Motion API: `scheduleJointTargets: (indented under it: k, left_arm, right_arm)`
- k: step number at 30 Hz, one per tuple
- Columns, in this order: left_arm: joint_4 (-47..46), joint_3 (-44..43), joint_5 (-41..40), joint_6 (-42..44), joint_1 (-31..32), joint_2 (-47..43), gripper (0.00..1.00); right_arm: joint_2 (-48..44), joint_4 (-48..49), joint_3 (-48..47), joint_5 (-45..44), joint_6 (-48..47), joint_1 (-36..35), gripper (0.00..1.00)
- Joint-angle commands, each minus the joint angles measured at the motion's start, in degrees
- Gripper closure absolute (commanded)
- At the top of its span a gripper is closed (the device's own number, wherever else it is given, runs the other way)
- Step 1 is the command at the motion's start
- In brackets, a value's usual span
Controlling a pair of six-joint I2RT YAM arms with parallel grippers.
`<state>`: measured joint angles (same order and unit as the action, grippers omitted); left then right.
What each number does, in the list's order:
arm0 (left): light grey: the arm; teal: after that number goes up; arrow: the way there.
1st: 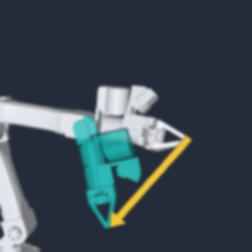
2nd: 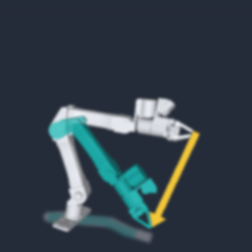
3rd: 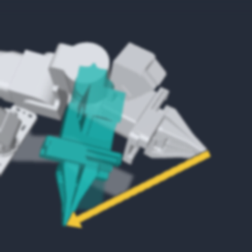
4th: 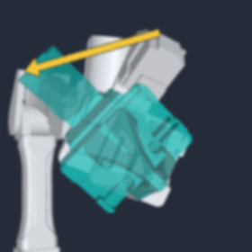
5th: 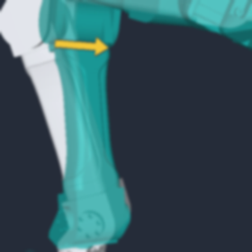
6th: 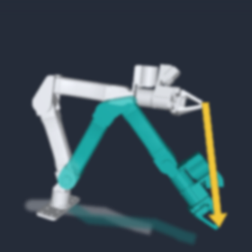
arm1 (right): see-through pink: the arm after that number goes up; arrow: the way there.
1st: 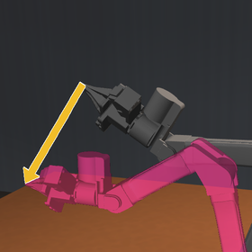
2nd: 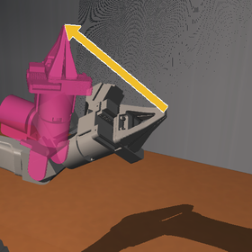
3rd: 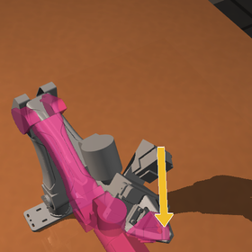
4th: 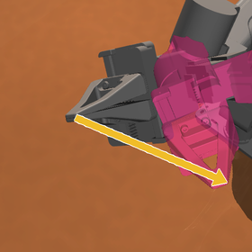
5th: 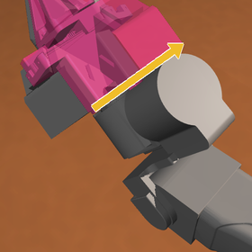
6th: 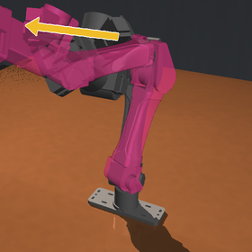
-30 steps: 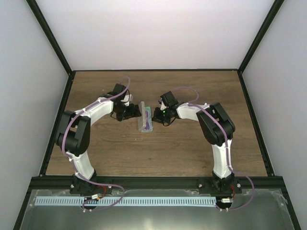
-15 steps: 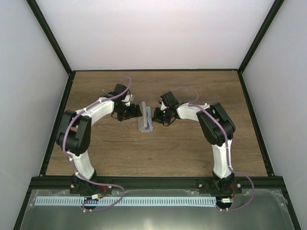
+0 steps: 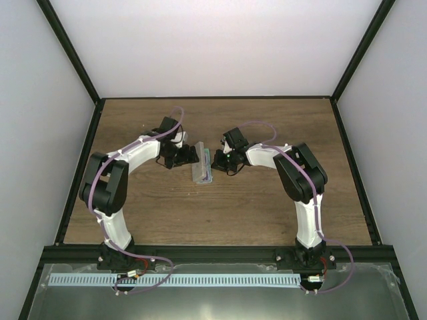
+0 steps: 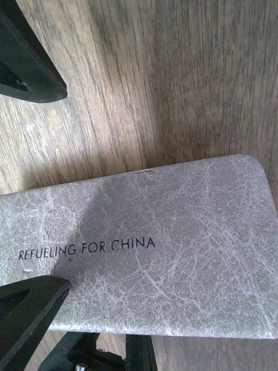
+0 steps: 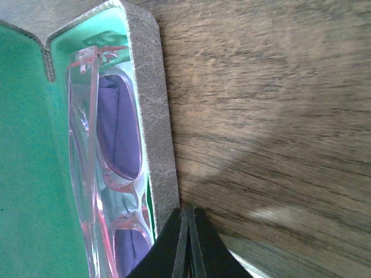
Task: Organize the sunglasses
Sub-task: Close the sunglasses case at the center of the board.
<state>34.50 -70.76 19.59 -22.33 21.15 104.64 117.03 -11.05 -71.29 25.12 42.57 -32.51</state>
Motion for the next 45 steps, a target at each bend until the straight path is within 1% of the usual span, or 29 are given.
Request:
scheduleJointTargets:
  k: [1, 28, 36, 38, 41, 43, 44, 45]
  left_arm:
    - [0.70, -0.78, 0.84, 0.31, 1.69, 1.97, 0.17]
    - [0.54, -0.54, 0.52, 0.35, 2.09, 3.32, 0.16]
    - [0.57, -0.61, 0.06, -0.07, 2.32, 3.57, 0.16]
    - [0.50, -0.69, -0.76, -0.27, 2.31, 2.59, 0.16]
    - [0.13, -0.74, -3.19, -0.95, 2.19, -0.34, 0.16]
    - [-0.28, -0.63, -4.78, -1.75, 1.79, -2.61, 0.16]
    - [-0.60, -0.47, -4.94, -2.30, 1.38, -3.60, 0.15]
    - [-1.27, -0.09, -4.28, -2.75, 0.66, -4.45, 0.11]
  right_arm:
    - [0.74, -2.94, 1.50, 0.50, -0.03, -0.78, 0.99]
    - [0.57, -3.19, 1.77, 0.04, -0.25, -0.72, 0.99]
    - [0.01, -4.17, 1.80, -1.35, -0.83, -0.71, 0.99]
    - [-1.09, -4.56, 2.21, -3.17, -0.34, -0.75, 0.99]
    - [-4.67, -7.58, 1.97, -10.85, 0.87, -0.80, 0.99]
    - [-6.63, -10.13, 0.71, -16.72, 0.98, -0.80, 0.96]
    - [-7.28, -11.45, -0.16, -18.72, 1.12, -0.84, 0.94]
    - [-7.72, -12.48, -0.88, -20.40, 1.27, -0.91, 0.92]
